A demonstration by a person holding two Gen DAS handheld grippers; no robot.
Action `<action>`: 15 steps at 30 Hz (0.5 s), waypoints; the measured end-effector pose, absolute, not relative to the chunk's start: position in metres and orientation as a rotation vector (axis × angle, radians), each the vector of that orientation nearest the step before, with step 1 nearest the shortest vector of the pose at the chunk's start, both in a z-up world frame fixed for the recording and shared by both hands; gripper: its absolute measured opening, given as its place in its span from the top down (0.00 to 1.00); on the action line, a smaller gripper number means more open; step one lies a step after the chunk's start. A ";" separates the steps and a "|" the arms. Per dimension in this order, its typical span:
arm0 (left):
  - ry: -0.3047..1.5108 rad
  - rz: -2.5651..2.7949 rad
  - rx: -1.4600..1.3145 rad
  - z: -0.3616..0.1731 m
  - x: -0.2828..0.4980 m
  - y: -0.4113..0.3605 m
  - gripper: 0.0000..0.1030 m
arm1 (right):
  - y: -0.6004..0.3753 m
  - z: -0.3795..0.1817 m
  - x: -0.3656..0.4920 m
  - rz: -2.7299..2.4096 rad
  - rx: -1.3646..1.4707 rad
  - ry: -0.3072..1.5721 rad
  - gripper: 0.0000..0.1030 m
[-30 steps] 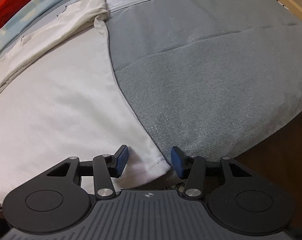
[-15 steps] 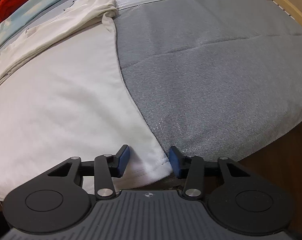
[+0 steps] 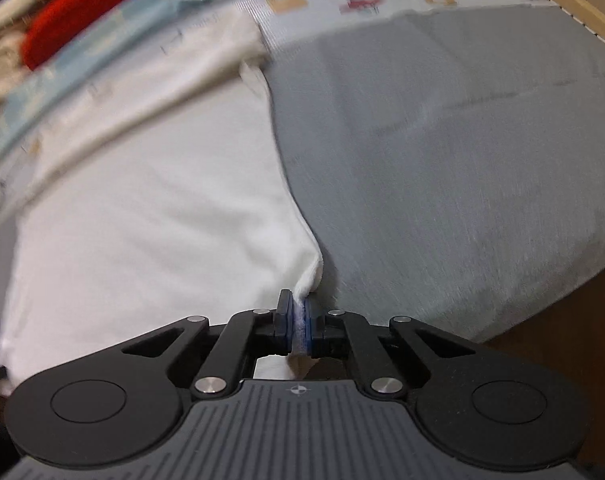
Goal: Fold small clothes
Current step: 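Grasp the shirt hem with both grippers and lift it toward the collar, then lay the hem over the collar with both grippers and open them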
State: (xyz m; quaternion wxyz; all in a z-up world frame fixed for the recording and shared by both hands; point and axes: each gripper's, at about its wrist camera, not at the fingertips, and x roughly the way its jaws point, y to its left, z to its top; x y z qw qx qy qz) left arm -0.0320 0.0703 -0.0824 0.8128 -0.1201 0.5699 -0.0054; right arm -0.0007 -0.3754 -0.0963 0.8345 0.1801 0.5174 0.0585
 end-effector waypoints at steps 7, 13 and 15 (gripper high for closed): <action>1.074 -0.157 -0.257 -0.006 -0.054 0.076 0.99 | -0.401 -0.024 -0.025 0.213 0.491 0.940 0.96; 0.968 -0.278 -0.245 0.065 -0.110 0.099 1.00 | -0.431 0.034 -0.076 0.314 0.545 0.869 0.96; 0.952 -0.301 -0.245 0.081 -0.130 0.108 1.00 | -0.437 0.048 -0.092 0.341 0.544 0.866 0.96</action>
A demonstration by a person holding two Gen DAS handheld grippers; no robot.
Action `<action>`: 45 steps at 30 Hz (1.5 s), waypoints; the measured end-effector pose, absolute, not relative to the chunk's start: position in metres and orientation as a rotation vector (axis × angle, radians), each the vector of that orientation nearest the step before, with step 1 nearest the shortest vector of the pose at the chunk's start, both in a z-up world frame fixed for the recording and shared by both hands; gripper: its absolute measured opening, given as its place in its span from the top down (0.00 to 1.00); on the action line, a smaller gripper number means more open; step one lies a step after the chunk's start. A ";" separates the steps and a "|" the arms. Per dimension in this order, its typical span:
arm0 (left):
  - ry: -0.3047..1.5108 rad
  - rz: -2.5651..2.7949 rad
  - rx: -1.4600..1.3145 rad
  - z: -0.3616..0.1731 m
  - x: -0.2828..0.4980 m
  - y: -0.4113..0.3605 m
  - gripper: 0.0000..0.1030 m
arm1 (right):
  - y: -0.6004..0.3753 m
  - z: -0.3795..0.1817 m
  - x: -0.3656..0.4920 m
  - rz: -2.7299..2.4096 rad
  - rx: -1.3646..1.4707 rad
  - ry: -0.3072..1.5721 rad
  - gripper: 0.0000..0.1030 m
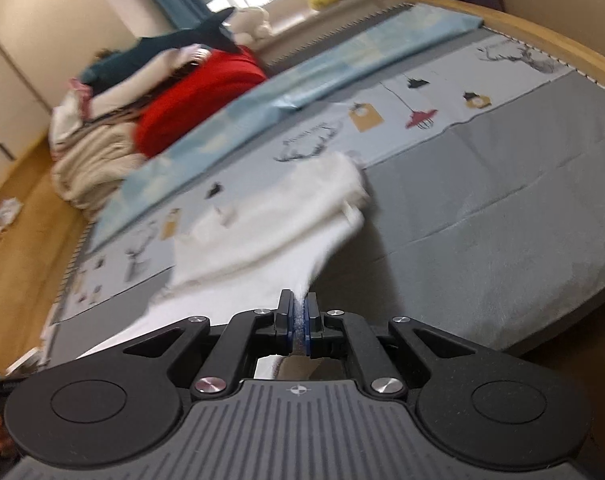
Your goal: Fold small clothes
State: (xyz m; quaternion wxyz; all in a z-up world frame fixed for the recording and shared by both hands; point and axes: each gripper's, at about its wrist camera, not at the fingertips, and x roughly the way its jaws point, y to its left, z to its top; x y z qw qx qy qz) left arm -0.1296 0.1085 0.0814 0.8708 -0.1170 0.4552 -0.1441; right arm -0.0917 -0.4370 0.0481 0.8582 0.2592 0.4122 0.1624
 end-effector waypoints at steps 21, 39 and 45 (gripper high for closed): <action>1.040 -0.045 -0.475 -0.040 0.084 0.174 0.97 | -0.422 -0.077 0.103 0.007 0.584 0.957 0.91; 1.109 -0.039 -0.314 -0.076 0.129 0.128 0.63 | -0.378 -0.115 0.134 0.090 0.333 1.068 0.62; 1.102 -0.035 -0.292 -0.081 0.153 0.112 0.63 | -0.364 -0.118 0.153 0.097 0.313 1.047 0.62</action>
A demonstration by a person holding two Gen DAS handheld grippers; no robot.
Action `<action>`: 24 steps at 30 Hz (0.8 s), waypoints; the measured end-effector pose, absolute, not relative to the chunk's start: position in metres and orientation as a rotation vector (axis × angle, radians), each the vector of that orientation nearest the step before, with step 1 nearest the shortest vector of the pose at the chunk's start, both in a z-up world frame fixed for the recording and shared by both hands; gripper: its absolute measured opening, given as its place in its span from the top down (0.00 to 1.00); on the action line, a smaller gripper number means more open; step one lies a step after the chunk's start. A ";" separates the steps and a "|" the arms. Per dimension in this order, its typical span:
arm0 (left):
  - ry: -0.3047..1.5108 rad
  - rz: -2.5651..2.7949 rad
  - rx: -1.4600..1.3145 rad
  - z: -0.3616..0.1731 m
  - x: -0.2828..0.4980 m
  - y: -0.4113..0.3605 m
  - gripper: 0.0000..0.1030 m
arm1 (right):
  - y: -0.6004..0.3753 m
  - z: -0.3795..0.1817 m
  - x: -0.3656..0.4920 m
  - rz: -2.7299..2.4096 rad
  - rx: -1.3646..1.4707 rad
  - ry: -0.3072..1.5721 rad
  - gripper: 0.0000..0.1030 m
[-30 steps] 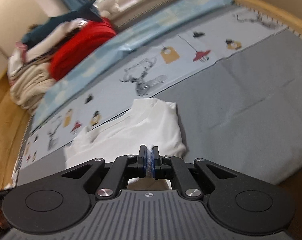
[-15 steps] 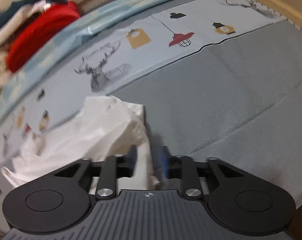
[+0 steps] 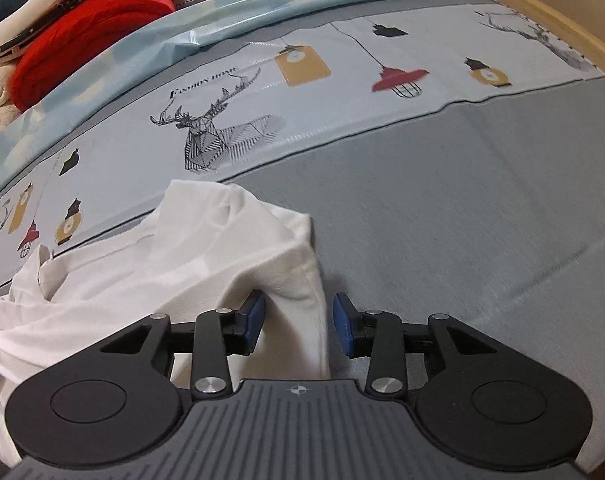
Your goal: Fold small clothes
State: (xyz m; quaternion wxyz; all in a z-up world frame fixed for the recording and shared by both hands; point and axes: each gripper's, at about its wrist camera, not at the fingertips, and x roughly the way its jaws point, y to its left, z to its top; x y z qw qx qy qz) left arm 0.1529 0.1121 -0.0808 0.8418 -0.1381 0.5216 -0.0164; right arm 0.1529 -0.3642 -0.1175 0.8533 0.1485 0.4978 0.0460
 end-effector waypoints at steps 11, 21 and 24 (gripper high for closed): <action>1.039 -0.046 -0.266 -0.082 0.177 0.106 0.88 | -0.360 -0.113 0.176 0.080 0.365 0.973 0.91; 0.758 0.067 -0.276 -0.044 0.171 0.122 0.93 | -0.352 -0.069 0.189 0.005 0.418 0.663 0.92; 0.767 0.138 -0.285 -0.042 0.177 0.127 0.88 | -0.343 -0.073 0.201 -0.050 0.376 0.677 0.76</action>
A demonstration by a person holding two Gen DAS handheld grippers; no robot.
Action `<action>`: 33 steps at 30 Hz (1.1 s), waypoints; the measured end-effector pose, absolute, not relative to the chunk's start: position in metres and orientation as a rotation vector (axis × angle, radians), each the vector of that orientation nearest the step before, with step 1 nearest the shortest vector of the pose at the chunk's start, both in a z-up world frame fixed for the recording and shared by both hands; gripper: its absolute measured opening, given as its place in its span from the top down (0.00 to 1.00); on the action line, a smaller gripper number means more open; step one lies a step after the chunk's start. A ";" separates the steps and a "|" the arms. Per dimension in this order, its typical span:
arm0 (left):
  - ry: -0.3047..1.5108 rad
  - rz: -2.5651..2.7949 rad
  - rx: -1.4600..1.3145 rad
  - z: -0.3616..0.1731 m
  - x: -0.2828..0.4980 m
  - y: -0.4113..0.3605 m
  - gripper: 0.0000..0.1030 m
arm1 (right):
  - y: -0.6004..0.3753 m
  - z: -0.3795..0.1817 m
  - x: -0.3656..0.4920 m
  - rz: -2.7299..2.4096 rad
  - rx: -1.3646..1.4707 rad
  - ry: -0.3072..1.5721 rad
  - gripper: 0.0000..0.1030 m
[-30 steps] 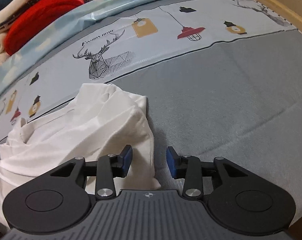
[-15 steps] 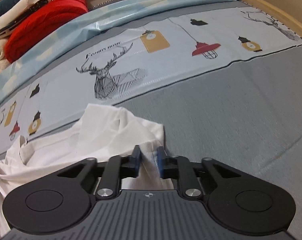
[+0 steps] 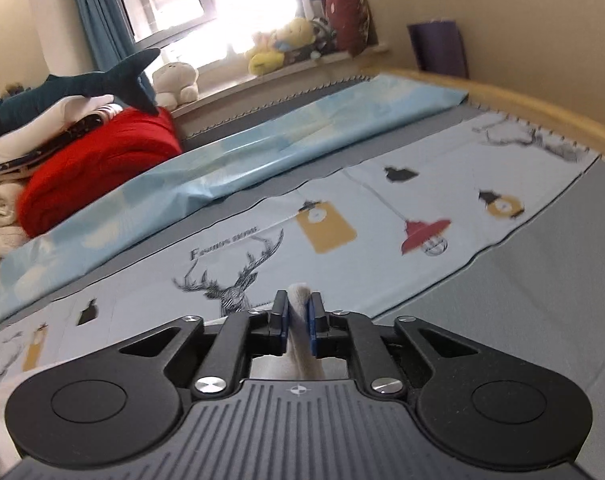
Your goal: Fold small clothes
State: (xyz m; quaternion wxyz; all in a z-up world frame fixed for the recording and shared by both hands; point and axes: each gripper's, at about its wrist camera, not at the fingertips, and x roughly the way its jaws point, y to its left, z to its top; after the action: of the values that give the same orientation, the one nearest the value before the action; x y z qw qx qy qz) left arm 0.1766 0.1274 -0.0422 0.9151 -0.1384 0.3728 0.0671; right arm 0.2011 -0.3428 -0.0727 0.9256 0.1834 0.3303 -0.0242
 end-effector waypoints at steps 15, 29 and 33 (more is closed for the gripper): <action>1.270 -0.164 -0.351 -0.088 0.134 0.126 0.65 | -0.366 -0.104 0.149 0.107 0.415 1.121 0.53; 1.307 -0.249 -0.168 -0.088 0.060 0.122 0.96 | -0.353 -0.101 0.082 0.206 0.262 1.271 0.97; 1.330 -0.258 -0.149 -0.085 0.046 0.131 0.96 | -0.367 -0.086 0.081 0.205 0.360 1.209 0.97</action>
State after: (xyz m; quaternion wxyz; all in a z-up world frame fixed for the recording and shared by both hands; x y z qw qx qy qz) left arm 0.0463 0.1315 -0.0850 0.7765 -0.0690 0.6149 -0.1192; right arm 0.0809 -0.3669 -0.0855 0.8027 0.1680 0.5642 0.0956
